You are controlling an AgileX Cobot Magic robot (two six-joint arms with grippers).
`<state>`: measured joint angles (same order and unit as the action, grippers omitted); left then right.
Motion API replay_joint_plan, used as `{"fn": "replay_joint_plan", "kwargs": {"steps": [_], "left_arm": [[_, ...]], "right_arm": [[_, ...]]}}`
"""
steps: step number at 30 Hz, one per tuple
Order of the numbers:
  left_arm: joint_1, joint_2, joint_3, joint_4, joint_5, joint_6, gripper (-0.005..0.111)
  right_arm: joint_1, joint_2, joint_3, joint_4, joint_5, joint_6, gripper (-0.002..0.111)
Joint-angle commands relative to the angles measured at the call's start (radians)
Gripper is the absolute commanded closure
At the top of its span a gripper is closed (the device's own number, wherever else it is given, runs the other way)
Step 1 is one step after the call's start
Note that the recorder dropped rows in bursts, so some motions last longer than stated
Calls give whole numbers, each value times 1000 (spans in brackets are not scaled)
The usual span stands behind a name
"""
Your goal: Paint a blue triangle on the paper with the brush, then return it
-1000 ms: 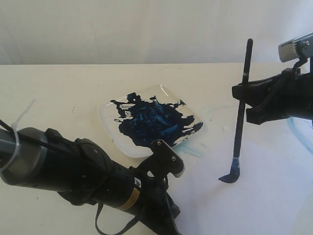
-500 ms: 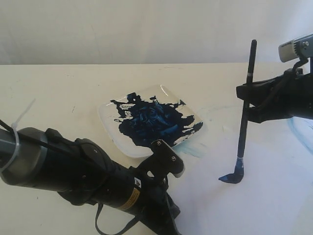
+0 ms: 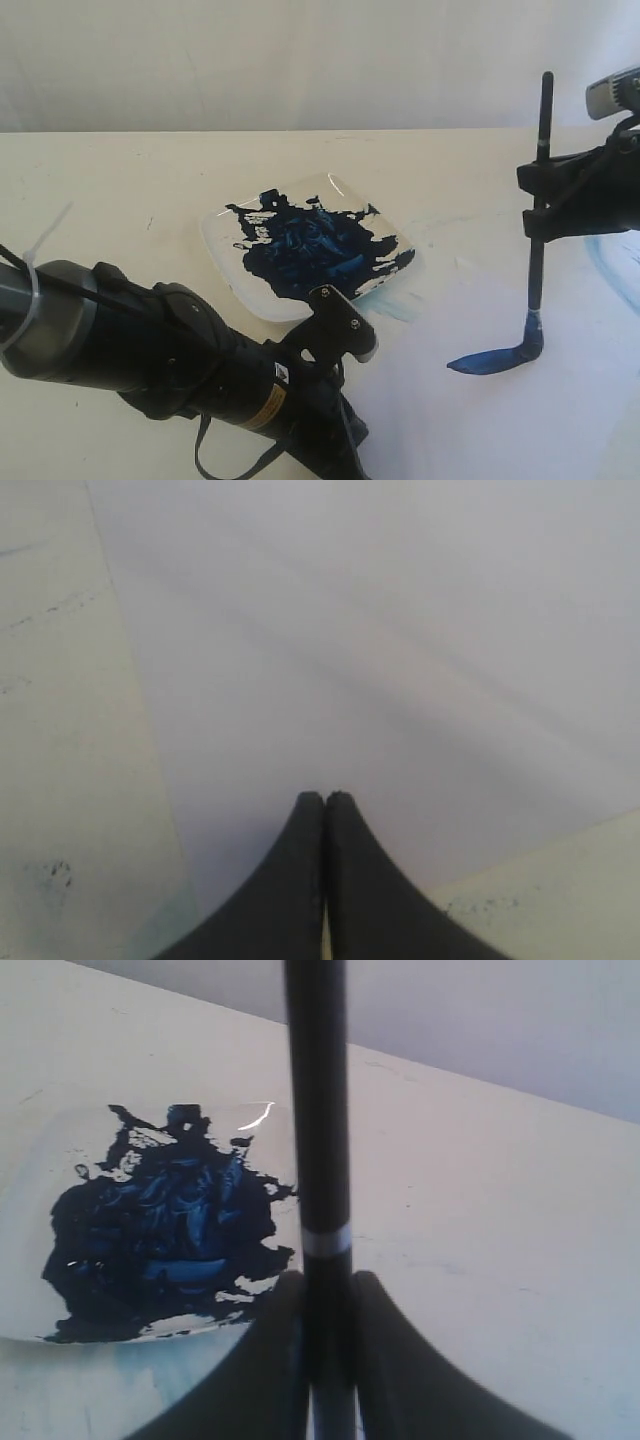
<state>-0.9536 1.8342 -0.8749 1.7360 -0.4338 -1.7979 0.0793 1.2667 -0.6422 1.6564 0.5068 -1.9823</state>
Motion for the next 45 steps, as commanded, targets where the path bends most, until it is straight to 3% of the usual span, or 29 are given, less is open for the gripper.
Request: {"fn": "replay_joint_plan", "kwargs": {"steps": [1,11,21,27,32,45], "left_arm": [[-1,-2,7,8,10,0,107],[-1,-2,7,8,10,0,107],[-1,-2,7,8,8,-2,107],[-1,-2,7,8,1,-2,107],[-1,-2,7,8,-1,-2,107],[-1,-2,7,8,-3,-2,107]], "right_arm": [[1,-14,5,-17,-69,16,108],[1,-83,5,-17,-35,16,108],[3,-149,5,-15,309,80,108],[67,-149,44,0,286,62,108],[123,-145,64,43,133,19,108],[123,-37,60,88,209,-136,108]]}}
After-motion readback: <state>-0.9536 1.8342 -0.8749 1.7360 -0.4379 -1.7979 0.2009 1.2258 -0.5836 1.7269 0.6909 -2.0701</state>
